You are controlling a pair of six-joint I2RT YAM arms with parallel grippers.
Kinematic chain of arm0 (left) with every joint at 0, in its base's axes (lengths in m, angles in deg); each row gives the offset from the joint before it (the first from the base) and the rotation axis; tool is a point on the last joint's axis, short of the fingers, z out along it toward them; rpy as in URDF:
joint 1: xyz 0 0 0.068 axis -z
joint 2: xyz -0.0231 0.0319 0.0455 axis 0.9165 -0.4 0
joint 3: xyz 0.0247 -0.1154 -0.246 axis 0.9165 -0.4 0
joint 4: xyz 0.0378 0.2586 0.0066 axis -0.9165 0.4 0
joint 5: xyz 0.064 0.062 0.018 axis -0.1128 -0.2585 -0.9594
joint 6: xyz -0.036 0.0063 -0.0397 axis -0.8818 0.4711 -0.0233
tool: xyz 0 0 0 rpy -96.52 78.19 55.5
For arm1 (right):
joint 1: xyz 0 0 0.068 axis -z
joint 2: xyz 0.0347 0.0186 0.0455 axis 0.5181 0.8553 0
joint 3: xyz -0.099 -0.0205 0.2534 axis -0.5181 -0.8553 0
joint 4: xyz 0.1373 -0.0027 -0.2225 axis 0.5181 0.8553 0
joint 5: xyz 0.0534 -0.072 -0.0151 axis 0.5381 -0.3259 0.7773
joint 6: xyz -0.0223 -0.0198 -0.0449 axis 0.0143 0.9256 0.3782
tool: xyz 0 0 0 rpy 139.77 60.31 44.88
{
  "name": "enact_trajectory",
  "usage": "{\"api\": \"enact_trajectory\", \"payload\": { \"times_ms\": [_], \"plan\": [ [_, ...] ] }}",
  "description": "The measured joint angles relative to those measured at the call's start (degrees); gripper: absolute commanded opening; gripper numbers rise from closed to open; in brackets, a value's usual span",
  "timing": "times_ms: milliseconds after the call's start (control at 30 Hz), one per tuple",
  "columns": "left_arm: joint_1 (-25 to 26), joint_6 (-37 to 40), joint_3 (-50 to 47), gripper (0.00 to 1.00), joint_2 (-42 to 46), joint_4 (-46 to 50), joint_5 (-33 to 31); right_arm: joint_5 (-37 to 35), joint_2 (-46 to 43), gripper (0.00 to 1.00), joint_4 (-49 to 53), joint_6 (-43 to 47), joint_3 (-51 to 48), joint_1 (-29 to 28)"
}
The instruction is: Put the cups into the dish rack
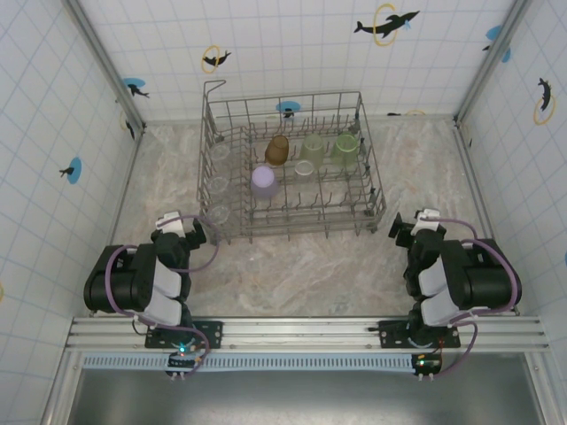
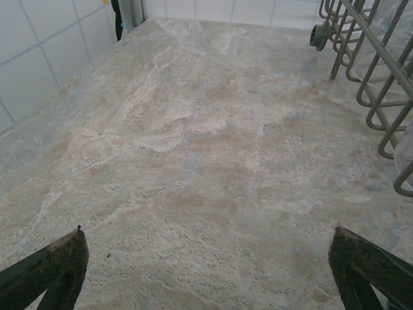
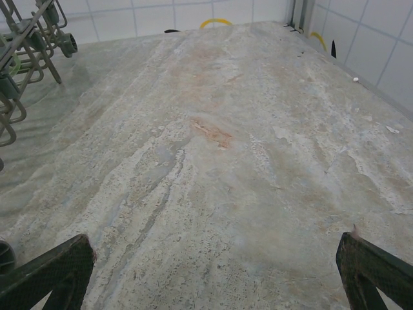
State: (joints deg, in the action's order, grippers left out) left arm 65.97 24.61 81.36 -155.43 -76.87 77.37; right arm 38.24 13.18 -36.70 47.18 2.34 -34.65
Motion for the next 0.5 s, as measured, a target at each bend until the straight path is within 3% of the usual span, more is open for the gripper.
{"api": "enact_trajectory", "payload": {
  "times_ms": [500],
  "plan": [
    [-0.1, 0.0, 0.0, 0.98, 0.0, 0.0, 0.0, -0.9, 0.0, 0.99, 0.1, 0.2, 0.0, -0.6]
  ]
}}
